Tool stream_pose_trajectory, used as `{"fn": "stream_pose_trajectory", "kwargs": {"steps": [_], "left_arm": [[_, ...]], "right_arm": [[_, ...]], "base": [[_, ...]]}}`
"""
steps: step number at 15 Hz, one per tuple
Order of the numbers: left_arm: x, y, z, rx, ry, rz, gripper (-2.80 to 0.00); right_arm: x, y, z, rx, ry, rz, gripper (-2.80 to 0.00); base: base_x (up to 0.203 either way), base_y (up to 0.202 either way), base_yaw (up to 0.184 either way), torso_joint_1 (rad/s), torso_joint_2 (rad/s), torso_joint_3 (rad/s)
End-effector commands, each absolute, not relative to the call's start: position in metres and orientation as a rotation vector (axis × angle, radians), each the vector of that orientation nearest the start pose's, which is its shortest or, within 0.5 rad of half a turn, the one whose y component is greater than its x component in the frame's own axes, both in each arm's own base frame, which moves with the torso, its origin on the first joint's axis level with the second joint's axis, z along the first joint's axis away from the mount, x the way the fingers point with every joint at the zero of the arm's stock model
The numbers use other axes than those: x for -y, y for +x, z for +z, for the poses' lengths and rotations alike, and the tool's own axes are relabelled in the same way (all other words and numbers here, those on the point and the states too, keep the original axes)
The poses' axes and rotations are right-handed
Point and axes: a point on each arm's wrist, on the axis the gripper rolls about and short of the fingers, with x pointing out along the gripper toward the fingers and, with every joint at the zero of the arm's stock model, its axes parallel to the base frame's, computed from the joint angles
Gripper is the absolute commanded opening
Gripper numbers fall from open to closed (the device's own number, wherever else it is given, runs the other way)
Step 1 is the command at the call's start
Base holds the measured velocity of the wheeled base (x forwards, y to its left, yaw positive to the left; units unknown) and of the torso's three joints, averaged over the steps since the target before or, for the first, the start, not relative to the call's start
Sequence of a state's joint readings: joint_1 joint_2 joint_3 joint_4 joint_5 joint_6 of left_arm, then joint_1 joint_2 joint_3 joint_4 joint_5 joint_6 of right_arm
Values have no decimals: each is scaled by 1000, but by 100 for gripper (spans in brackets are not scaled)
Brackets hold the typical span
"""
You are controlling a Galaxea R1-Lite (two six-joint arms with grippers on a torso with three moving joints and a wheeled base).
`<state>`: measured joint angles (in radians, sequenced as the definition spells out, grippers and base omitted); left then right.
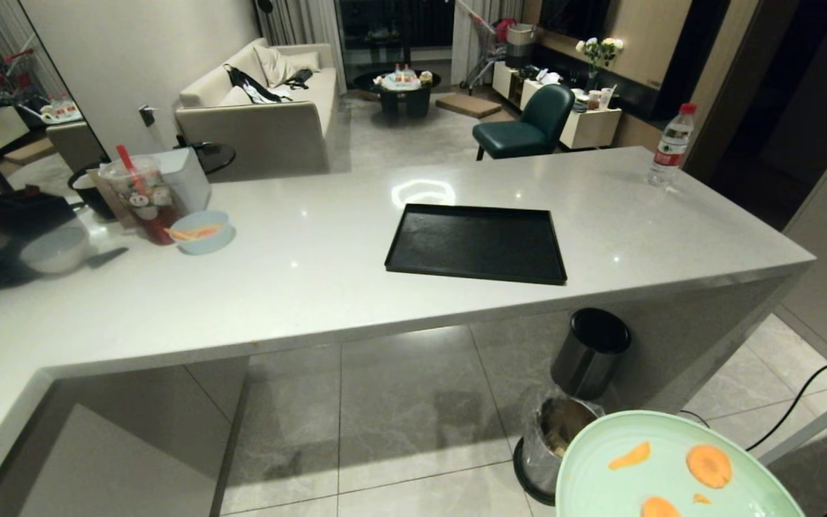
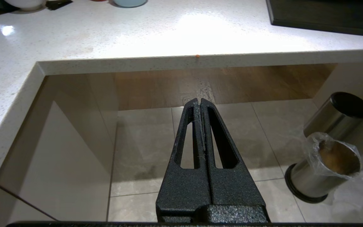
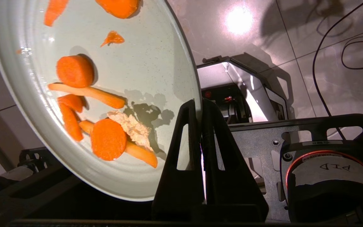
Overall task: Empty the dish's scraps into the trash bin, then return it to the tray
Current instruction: Move the plate over the trash can
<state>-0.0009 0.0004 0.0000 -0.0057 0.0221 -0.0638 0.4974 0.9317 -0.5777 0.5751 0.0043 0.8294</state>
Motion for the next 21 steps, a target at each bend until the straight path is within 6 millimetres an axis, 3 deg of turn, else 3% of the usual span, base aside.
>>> {"fn": "stream_pose_trajectory", "kwargs": {"steps": [1, 21], "left_arm": [[-1, -23, 76, 5, -64, 21, -280], [-1, -23, 76, 5, -64, 21, -280]], "right_arm": [[-35, 64, 169, -1034, 529, 56, -280], [-37, 65, 155, -1074, 469, 86, -280]], "base": [[0, 0, 0, 0, 0, 0], [0, 0, 0, 0, 0, 0]]}}
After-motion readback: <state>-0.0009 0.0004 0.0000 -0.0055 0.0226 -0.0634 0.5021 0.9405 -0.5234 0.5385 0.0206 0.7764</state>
